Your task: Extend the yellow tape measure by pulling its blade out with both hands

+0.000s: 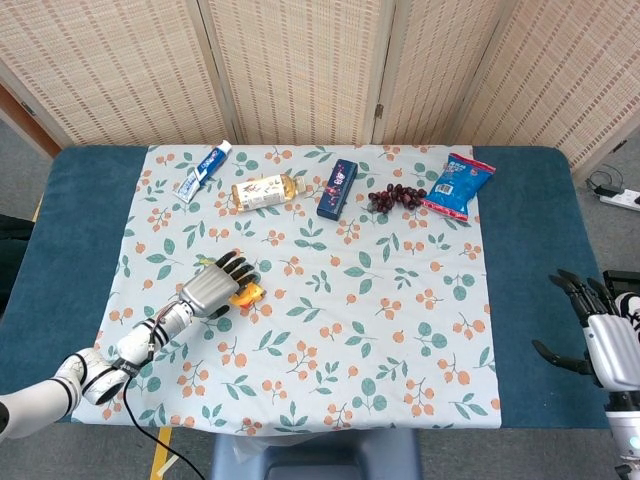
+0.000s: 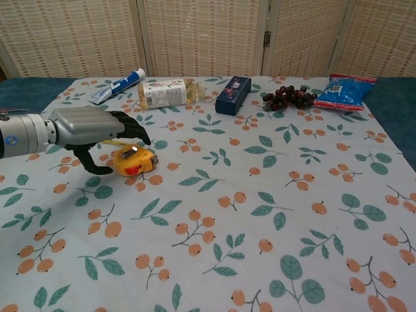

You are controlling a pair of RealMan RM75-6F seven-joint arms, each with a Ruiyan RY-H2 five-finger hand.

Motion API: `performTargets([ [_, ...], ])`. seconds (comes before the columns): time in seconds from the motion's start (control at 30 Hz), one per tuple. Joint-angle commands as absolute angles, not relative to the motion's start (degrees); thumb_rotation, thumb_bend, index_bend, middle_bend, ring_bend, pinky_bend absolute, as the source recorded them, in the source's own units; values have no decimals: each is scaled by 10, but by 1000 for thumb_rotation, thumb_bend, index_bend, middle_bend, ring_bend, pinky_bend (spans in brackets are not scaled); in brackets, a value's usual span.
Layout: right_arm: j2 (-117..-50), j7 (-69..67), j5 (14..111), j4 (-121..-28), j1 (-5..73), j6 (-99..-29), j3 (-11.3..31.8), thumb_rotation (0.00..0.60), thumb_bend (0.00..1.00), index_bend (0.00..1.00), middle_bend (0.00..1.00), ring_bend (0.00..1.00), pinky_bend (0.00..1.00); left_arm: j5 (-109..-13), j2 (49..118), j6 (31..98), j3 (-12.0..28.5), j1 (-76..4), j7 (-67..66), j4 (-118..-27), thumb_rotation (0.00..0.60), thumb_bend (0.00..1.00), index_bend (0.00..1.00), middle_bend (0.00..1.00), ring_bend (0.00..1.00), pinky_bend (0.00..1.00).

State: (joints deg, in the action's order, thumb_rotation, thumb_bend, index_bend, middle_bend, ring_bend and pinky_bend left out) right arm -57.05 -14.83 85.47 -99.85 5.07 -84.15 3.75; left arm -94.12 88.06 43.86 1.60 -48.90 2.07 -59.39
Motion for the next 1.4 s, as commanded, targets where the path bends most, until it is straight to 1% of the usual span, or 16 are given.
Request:
performTargets([
  [0.03, -571, -147, 853, -999, 50, -841, 38, 600, 244, 154, 126, 176, 58, -939, 891, 432, 10, -497, 26, -578, 600, 393, 190, 135, 76, 0],
  [0.3, -572, -141, 850, -1002, 50, -838, 40, 600, 244, 154, 129, 178, 58, -929, 917, 431, 1, -503, 51, -534, 600, 393, 224, 143, 102, 0],
  [0.57, -573, -133, 842, -1007, 49, -834, 43, 600, 244, 154, 137, 178, 58, -933, 930, 445, -11, -507, 80, -510, 600, 394, 289, 221, 154, 4],
  [0.67, -573, -131, 841, -1009, 49, -833, 44, 600, 245, 154, 137, 178, 58, -934, 935, 452, -14, -508, 90, -502, 600, 394, 348, 285, 193, 12],
  [0.87, -572, -125, 842, -1014, 50, -833, 46, 600, 244, 154, 137, 178, 58, -929, 943, 475, -15, -502, 141, -493, 600, 399, 559, 495, 359, 78],
  [0.97, -570, -118, 846, -1019, 54, -828, 47, 600, 244, 154, 138, 179, 58, -922, 940, 477, -13, -499, 155, -503, 600, 403, 613, 552, 411, 82],
  [1.03, -566, -117, 853, -1027, 61, -820, 47, 600, 243, 154, 138, 179, 58, -913, 933, 483, -8, -495, 149, -518, 600, 404, 631, 570, 426, 82],
  [1.17, -558, -114, 878, -1049, 86, -795, 49, 600, 244, 154, 139, 178, 58, -876, 909, 491, 16, -483, 109, -580, 600, 404, 646, 585, 439, 82],
  [1.3, -562, -100, 892, -1074, 129, -750, 61, 600, 244, 155, 144, 176, 58, -811, 861, 486, 49, -470, 42, -696, 600, 405, 645, 586, 441, 82],
  [1.37, -573, -89, 888, -1087, 153, -726, 73, 600, 244, 179, 142, 146, 58, -782, 840, 490, 61, -464, -3, -750, 600, 405, 645, 586, 442, 82],
  [1.4, -580, -82, 884, -1091, 164, -716, 78, 600, 244, 206, 135, 123, 58, -770, 833, 493, 65, -462, -24, -772, 600, 404, 645, 586, 444, 82],
])
